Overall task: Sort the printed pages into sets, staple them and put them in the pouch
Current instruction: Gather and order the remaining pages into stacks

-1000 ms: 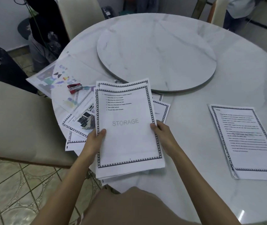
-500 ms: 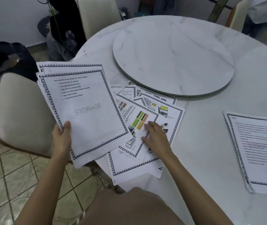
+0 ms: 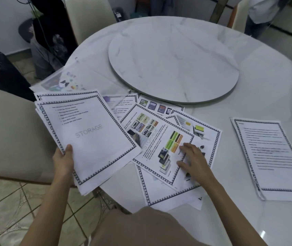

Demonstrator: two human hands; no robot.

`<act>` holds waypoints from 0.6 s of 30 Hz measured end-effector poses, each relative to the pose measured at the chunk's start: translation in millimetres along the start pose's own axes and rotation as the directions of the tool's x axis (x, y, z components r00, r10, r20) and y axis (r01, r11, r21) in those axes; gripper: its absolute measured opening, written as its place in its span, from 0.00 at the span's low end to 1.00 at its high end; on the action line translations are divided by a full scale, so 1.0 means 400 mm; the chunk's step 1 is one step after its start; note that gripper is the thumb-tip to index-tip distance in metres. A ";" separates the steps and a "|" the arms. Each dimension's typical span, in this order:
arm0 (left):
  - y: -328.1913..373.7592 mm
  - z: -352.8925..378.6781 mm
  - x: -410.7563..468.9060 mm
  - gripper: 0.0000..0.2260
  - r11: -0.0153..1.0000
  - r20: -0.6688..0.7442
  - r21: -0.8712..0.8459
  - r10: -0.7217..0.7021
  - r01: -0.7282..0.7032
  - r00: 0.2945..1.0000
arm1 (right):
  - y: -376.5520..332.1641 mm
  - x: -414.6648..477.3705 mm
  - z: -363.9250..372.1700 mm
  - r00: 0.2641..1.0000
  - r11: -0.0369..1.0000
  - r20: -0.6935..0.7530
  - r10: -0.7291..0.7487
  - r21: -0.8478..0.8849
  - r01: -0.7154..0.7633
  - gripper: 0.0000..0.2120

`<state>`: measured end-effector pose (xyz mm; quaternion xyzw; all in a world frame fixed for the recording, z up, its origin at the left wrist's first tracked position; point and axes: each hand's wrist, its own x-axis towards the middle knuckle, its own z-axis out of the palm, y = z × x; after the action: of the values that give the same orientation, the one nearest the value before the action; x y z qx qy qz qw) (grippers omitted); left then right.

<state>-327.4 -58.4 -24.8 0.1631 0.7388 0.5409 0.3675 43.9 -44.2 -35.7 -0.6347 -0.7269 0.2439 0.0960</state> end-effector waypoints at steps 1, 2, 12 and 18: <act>-0.001 0.001 0.000 0.16 1.000 0.002 0.001 -0.002 0.002 1.000 | 0.010 -0.006 -0.005 1.000 1.000 0.007 0.009 0.002 -0.009 0.26; -0.003 0.000 0.001 0.16 1.000 0.006 0.003 -0.004 0.004 1.000 | 0.020 -0.010 -0.009 1.000 1.000 0.014 0.012 -0.001 -0.012 0.25; -0.024 -0.012 -0.013 0.17 0.996 0.036 0.046 -0.081 0.079 0.996 | 0.041 0.086 -0.080 0.969 0.991 -0.209 0.132 0.051 -0.124 0.17; -0.034 -0.007 -0.022 0.16 0.993 0.038 0.057 -0.102 0.099 0.994 | 0.023 0.135 -0.073 0.989 0.978 -0.003 0.147 -0.151 -0.146 0.33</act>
<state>-321.3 -70.9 -33.7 0.1467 0.7531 0.4976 0.4045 55.5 15.7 -24.1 -0.6911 -0.6948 0.1972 0.0264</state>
